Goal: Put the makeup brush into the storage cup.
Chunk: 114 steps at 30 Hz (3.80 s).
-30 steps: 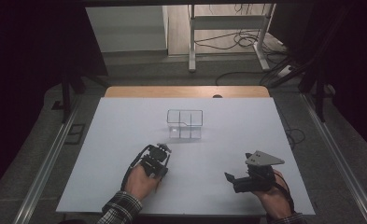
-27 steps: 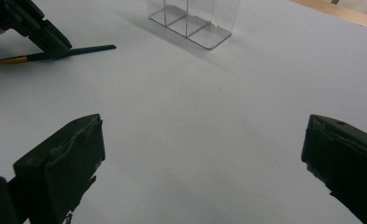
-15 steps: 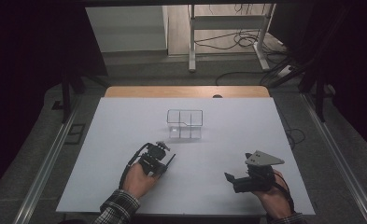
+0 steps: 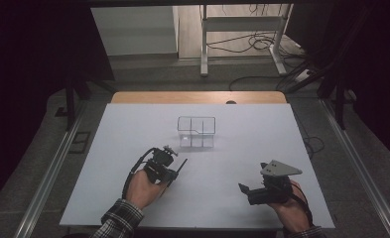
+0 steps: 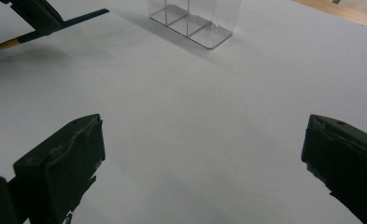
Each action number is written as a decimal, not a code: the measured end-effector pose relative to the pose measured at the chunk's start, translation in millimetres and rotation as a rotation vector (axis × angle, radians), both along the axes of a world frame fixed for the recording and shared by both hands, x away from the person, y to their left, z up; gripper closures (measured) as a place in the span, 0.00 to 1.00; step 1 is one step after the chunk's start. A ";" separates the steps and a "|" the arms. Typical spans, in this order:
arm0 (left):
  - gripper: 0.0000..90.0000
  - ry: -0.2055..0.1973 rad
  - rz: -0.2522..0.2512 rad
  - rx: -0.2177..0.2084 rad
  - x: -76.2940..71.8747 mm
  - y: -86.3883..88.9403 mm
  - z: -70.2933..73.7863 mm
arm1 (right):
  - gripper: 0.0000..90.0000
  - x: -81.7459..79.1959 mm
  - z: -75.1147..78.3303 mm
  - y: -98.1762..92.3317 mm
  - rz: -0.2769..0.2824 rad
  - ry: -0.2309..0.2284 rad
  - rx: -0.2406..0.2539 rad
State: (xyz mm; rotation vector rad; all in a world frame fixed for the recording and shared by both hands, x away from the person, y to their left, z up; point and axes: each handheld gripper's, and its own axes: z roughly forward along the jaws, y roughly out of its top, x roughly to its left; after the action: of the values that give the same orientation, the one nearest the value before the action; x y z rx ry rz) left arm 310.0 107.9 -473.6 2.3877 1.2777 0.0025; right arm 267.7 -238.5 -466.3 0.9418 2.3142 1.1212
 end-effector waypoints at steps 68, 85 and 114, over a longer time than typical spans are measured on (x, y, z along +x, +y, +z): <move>0.93 -0.534 -0.139 -0.530 -55.5 55.9 9.7 | 0.00 4.1 13.5 19.6 0.028 0.034 0.112; 0.93 -0.542 -0.161 -0.565 -57.7 48.0 6.4 | 0.04 5.6 23.8 46.5 0.088 0.097 0.131; 0.93 -0.502 -0.164 -0.597 -52.9 39.2 2.1 | 0.41 20.8 38.8 96.1 0.236 0.149 0.190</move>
State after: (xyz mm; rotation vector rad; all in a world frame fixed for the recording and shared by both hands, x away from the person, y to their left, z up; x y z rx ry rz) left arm 257.1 147.1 -471.5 1.8087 0.7152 0.1415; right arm 288.5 -142.4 -427.4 0.8592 2.5251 1.4318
